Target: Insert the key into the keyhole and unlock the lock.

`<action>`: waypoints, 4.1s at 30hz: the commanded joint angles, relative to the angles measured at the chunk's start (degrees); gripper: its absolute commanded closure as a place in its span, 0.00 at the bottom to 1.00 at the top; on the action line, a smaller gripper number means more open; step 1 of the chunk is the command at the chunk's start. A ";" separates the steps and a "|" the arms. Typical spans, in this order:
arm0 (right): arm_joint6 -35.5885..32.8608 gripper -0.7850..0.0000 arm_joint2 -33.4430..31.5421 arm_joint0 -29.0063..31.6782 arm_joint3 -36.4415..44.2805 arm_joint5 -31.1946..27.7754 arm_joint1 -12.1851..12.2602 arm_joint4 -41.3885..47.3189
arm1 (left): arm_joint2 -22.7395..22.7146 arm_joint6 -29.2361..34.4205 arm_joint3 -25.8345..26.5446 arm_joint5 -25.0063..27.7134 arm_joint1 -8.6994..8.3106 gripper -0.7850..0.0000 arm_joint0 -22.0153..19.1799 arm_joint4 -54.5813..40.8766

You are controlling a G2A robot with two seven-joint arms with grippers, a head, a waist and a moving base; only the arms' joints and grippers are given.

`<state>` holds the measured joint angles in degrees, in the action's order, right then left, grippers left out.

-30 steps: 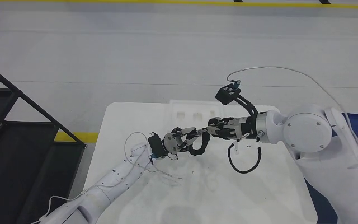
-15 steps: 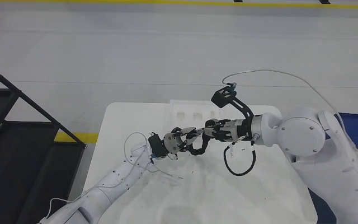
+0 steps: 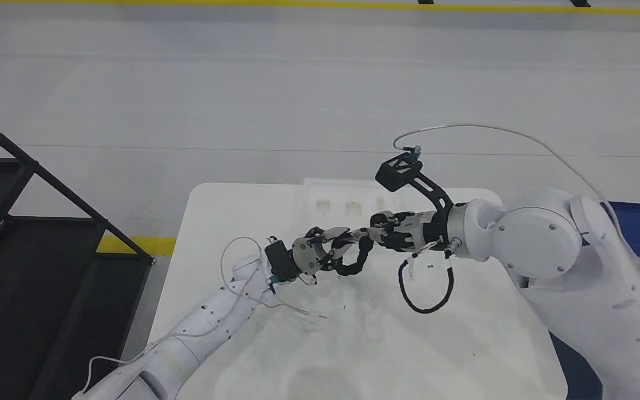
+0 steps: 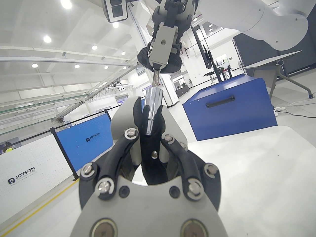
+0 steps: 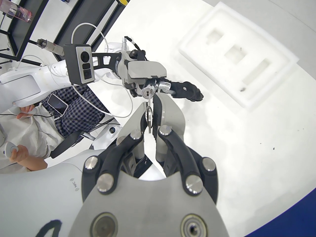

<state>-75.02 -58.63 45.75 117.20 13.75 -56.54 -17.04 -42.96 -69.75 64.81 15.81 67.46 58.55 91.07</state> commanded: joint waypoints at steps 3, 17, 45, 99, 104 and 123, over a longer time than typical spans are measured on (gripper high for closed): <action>0.01 1.00 0.63 -0.32 -0.36 0.28 -0.08 -0.04 | -0.38 0.13 0.18 -0.30 0.07 1.00 0.22 0.74; -0.82 1.00 2.23 -1.22 0.26 1.59 -0.11 -2.05 | -1.63 0.42 0.59 0.00 0.42 1.00 0.93 1.81; -1.38 0.00 3.13 -3.53 0.02 -7.45 -0.04 -5.35 | -3.19 4.79 0.29 10.43 0.66 1.00 0.56 2.18; 21.94 0.52 -4.84 10.53 3.65 -62.85 6.84 -29.50 | 22.22 34.36 2.83 42.19 -11.27 1.00 -25.08 -30.96; 24.85 0.65 -5.75 12.18 4.87 -62.62 7.10 -33.17 | 23.52 33.91 2.64 42.19 -11.85 1.00 -25.96 -31.24; 28.83 1.00 -3.86 13.24 4.87 -59.92 7.10 -37.60 | 24.77 31.30 5.23 42.19 -13.14 1.00 -26.32 -30.29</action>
<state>-46.29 -62.45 58.91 122.02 -46.43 -49.44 -54.79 -18.22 -38.40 70.01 58.00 54.35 32.21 60.75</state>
